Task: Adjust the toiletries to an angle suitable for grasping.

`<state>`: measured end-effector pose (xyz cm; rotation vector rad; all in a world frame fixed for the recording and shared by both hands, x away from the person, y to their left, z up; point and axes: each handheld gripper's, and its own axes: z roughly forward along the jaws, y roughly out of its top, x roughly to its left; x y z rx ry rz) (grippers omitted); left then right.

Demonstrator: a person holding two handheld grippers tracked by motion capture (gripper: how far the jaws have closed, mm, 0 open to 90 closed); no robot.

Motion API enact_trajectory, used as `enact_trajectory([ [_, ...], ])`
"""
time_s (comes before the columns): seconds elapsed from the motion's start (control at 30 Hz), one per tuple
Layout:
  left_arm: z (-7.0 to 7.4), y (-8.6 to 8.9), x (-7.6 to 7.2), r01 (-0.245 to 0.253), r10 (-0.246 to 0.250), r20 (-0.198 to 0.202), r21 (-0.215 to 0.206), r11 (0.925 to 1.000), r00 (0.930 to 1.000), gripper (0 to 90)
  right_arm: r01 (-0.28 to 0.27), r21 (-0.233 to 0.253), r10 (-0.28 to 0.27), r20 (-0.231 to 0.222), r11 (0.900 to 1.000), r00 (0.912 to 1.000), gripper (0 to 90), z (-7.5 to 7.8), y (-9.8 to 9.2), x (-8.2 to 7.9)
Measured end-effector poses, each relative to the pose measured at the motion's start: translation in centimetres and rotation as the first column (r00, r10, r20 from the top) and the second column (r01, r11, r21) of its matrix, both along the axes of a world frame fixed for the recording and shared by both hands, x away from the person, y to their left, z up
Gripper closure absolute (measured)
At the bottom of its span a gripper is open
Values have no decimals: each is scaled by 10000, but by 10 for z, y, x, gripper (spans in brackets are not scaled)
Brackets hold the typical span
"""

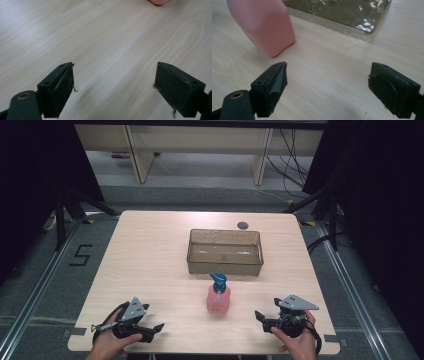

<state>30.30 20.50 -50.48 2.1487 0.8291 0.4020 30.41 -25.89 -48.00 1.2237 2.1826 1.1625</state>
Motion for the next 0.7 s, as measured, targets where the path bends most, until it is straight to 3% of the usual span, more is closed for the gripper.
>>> enact_trajectory([
  [0.07, -1, 0, 0, 11, -11, 29, -47, 10000, 10000, 154, -45, 95, 45, -45, 9999, 10000, 160, 0, 1, 0],
  [0.1, 0, 2, 2, 128, -133, 169, 306, 9995, 9998, 154, 60, 374, -47, -368, 9993, 9993, 160, 0, 3, -2],
  [0.13, 1, 2, 3, 161, -169, 240, 332, 9993, 9996, 154, -88, 194, 90, -77, 9998, 9999, 160, -1, 3, 0],
  [0.2, -1, 0, 0, -11, 11, 15, -85, 10000, 10000, 154, -177, 92, 177, 8, 9998, 9998, 160, -1, 4, 0],
  [0.27, 1, 2, 2, 100, -106, 179, 315, 9995, 9998, 154, -202, 285, 204, -75, 9994, 9998, 161, -1, 6, 0],
  [0.4, 1, 2, 2, 95, -99, 154, 303, 9995, 9998, 154, -337, 280, 333, 151, 9990, 9993, 161, 0, 7, 1],
  [0.43, 0, 0, 0, -5, 5, -4, 4, 10000, 10000, 154, -385, 383, 379, 162, 9985, 9991, 161, 1, 9, 1],
  [0.57, 0, 0, 0, 17, -17, -6, -33, 10000, 10000, 154, -458, 482, 447, 241, 9978, 9987, 161, 2, 12, 2],
  [0.63, 0, 0, 0, -11, 11, -23, -2, 10000, 10000, 154, -508, 524, 499, 181, 9973, 9986, 161, 3, 15, 2],
  [0.7, 1, 2, 2, 126, -132, 172, 341, 9993, 9998, 154, -622, 527, 602, 380, 9967, 9975, 161, 3, 19, 3],
])
